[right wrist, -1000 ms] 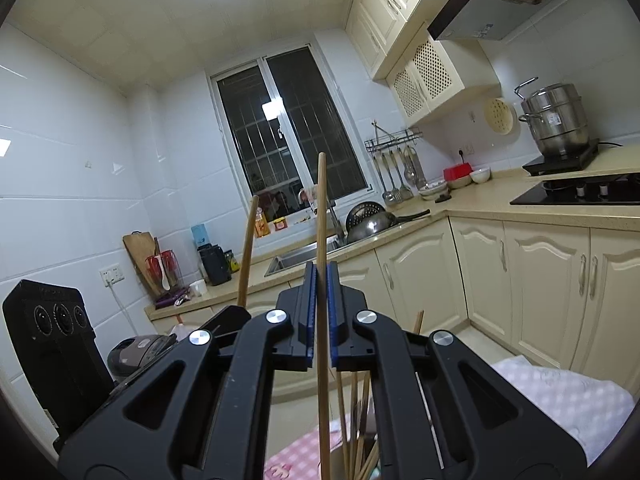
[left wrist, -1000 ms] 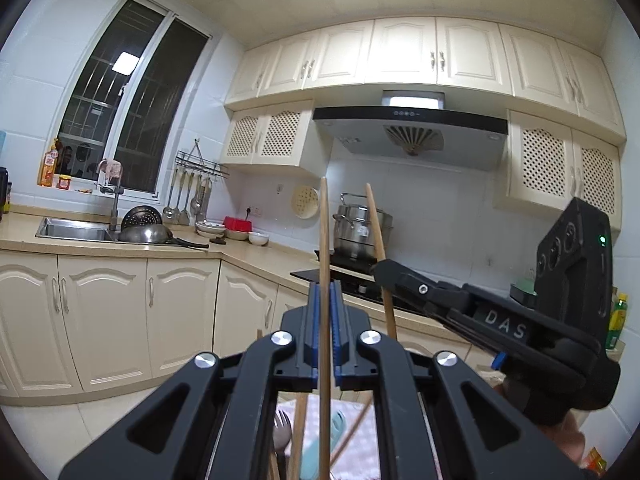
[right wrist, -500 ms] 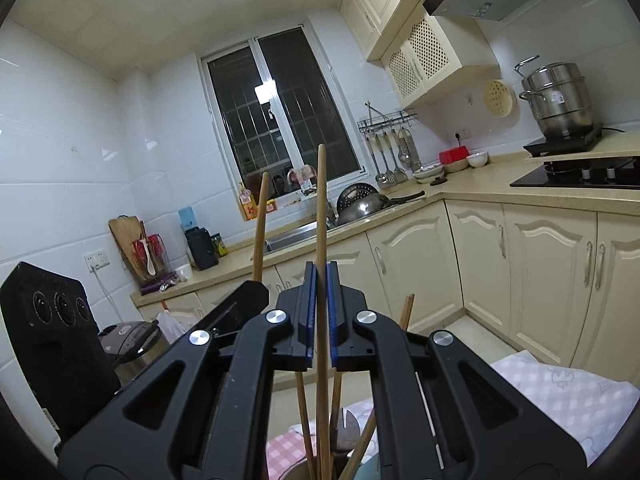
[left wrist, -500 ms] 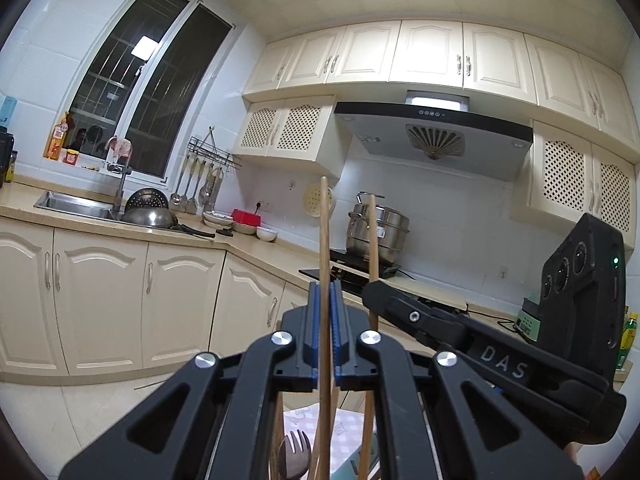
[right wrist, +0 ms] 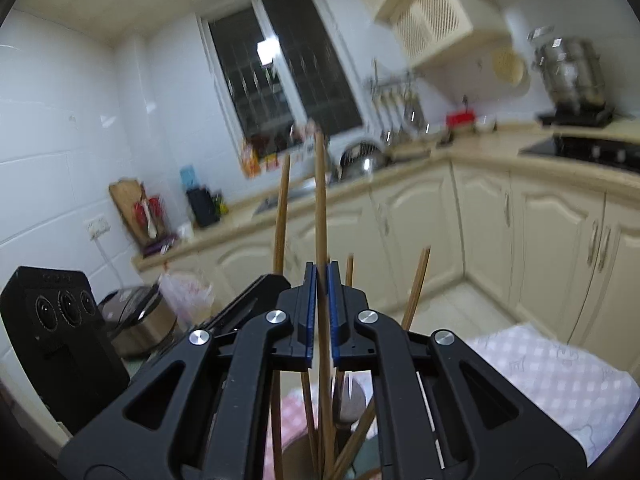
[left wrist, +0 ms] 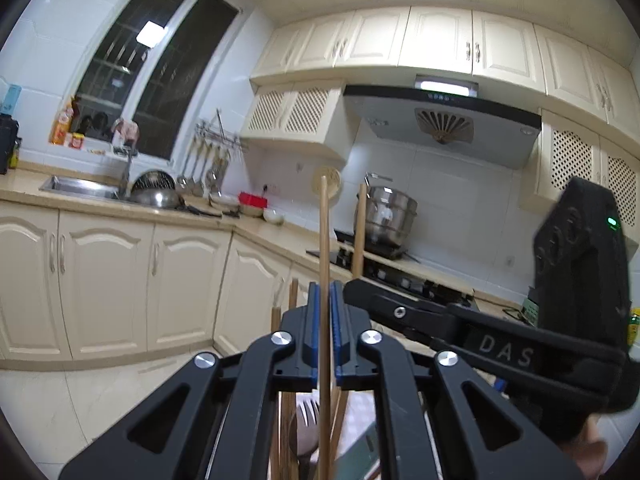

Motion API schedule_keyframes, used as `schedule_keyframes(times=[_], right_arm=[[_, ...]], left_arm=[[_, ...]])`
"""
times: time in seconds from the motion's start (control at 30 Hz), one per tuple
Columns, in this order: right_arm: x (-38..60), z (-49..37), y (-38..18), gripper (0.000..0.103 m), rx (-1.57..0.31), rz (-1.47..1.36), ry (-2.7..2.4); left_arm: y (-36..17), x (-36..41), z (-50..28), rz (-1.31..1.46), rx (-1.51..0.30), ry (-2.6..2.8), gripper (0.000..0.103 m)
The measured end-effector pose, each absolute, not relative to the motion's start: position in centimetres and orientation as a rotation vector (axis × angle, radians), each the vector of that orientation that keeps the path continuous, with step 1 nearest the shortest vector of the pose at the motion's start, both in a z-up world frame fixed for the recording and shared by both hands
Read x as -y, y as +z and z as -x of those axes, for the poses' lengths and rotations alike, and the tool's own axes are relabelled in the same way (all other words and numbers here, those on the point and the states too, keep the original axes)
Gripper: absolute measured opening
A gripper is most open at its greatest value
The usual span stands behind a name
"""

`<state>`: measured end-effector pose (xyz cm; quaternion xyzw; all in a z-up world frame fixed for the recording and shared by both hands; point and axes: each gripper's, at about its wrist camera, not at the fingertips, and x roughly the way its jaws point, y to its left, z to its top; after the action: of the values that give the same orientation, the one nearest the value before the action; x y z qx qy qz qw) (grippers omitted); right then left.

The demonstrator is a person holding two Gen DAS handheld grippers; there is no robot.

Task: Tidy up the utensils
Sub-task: 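Lower both chopsticks into the pink cup and open both grippers, then withdraw both grippers from the cup back toward the last chopsticks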

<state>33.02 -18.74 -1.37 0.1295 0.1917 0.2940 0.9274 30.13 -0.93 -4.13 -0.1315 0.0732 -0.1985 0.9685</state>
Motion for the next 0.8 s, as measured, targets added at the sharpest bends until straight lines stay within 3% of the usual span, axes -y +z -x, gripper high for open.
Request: schedule_keyframes(times=[0.03,0.07,0.1,0.13,0.23,0.3,0.4,0.8], right_arm=[[18.9,-33.2,-1.3,0.022,-0.416,-0.264,0.599],[19.4,-33.2,-1.2,0.051,-0.424,-0.271,0.574],[20.0,-33.1,-0.9,0.083,-0.417,-0.281,0.548],[20.8,-32.7,-0.5,0.091,-0.392,-0.287,0.503],[22.5,-31.9,0.4,0.091,-0.350,-0.322,0.505],[23.6,-31.4,1.0,0.097,-0.323,-0.348,0.489],[24.6,-31.0,1.6,0.097,-0.308,-0.367,0.459],[25.0,-29.3,3.1,0.097,-0.324,-0.351,0.445]], left_arm=[[-4.1,0.7,-30.0,0.267,-0.151,-0.389,0.025],[-4.1,0.5,-29.9,0.268,-0.148,-0.376,0.041],[-4.0,0.0,-29.4,0.275,-0.132,-0.352,0.068],[-3.8,-0.4,-28.9,0.282,-0.114,-0.343,0.077],[-3.1,-0.8,-28.1,0.270,-0.106,-0.336,0.087],[-2.7,-0.8,-27.5,0.246,-0.104,-0.318,0.093],[-2.1,-0.4,-26.7,0.210,-0.109,-0.301,0.097],[-0.2,0.3,-23.8,0.118,-0.175,-0.243,0.098]])
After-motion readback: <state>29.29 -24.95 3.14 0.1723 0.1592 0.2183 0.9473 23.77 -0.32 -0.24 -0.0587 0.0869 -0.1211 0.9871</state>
